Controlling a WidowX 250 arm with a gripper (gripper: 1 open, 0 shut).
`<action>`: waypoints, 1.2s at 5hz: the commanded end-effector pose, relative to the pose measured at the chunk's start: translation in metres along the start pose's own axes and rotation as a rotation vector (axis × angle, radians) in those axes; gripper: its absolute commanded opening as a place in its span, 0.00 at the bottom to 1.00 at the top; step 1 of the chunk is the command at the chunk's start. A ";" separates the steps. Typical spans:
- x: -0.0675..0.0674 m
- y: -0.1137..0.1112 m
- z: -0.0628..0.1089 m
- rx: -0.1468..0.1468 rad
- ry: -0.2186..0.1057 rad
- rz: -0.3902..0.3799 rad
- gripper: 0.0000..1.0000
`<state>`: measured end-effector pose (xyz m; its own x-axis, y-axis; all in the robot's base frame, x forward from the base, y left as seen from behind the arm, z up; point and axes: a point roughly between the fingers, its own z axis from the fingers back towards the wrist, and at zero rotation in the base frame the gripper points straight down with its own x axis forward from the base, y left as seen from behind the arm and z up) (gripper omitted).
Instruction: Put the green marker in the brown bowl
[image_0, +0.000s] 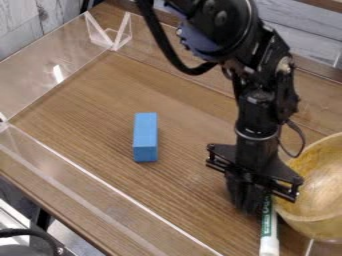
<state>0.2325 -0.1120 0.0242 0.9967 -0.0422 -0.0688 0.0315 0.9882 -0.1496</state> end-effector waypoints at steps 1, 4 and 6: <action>0.011 -0.011 0.021 -0.015 -0.074 -0.028 0.00; 0.013 -0.016 0.028 0.000 -0.085 -0.032 0.00; 0.014 -0.016 0.032 0.008 -0.093 -0.036 0.00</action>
<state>0.2380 -0.1182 0.0389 0.9977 -0.0534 -0.0426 0.0480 0.9917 -0.1196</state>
